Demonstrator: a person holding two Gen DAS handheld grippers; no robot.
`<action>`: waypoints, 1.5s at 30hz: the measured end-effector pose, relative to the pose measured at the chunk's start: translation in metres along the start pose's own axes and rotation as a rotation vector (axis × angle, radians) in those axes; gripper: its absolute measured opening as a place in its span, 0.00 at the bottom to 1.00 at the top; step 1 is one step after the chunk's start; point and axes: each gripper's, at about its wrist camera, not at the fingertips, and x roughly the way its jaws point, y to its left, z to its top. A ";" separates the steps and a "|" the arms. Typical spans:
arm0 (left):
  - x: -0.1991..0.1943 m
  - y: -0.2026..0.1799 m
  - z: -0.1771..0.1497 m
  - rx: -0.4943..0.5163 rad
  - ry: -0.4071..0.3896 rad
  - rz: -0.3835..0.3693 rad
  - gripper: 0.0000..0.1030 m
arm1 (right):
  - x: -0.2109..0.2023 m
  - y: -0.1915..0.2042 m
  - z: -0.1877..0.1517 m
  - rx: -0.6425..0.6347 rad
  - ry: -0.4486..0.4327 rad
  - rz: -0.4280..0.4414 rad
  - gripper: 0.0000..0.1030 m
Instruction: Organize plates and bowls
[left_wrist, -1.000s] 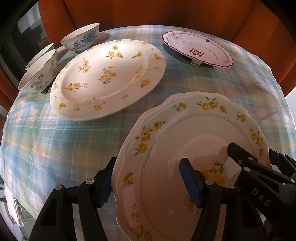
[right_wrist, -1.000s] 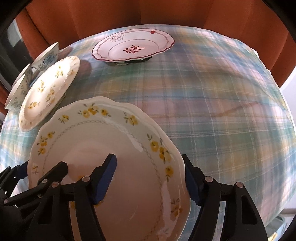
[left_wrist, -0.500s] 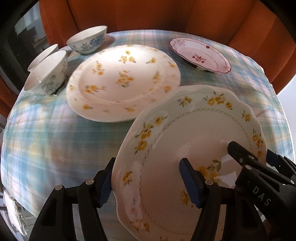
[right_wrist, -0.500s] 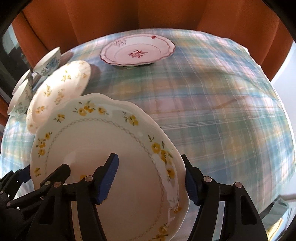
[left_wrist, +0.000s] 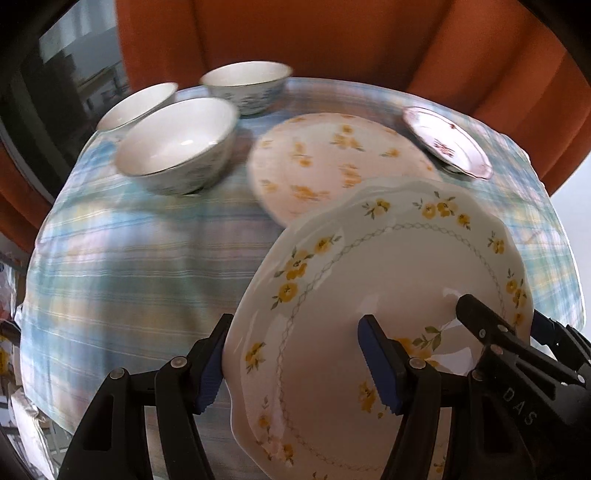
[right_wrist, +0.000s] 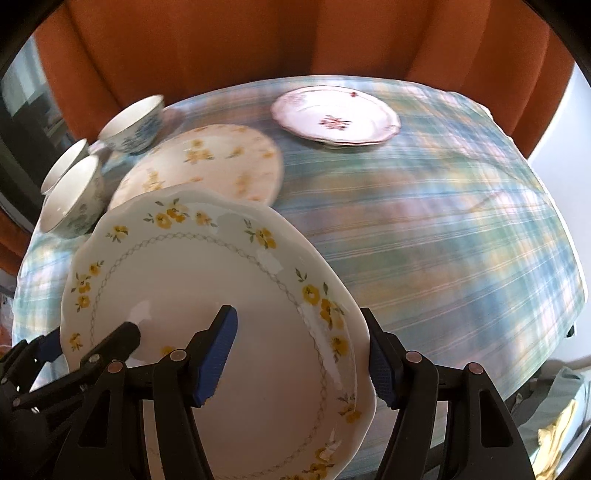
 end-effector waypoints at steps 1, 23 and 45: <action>0.000 0.009 -0.001 -0.005 0.002 0.000 0.66 | 0.000 0.019 -0.002 -0.010 0.001 0.002 0.68; 0.014 0.148 0.003 -0.022 0.059 0.056 0.66 | 0.028 0.163 -0.015 -0.037 0.087 0.040 0.67; 0.036 0.168 0.012 -0.066 0.065 0.071 0.69 | 0.054 0.190 -0.007 -0.017 0.108 -0.010 0.66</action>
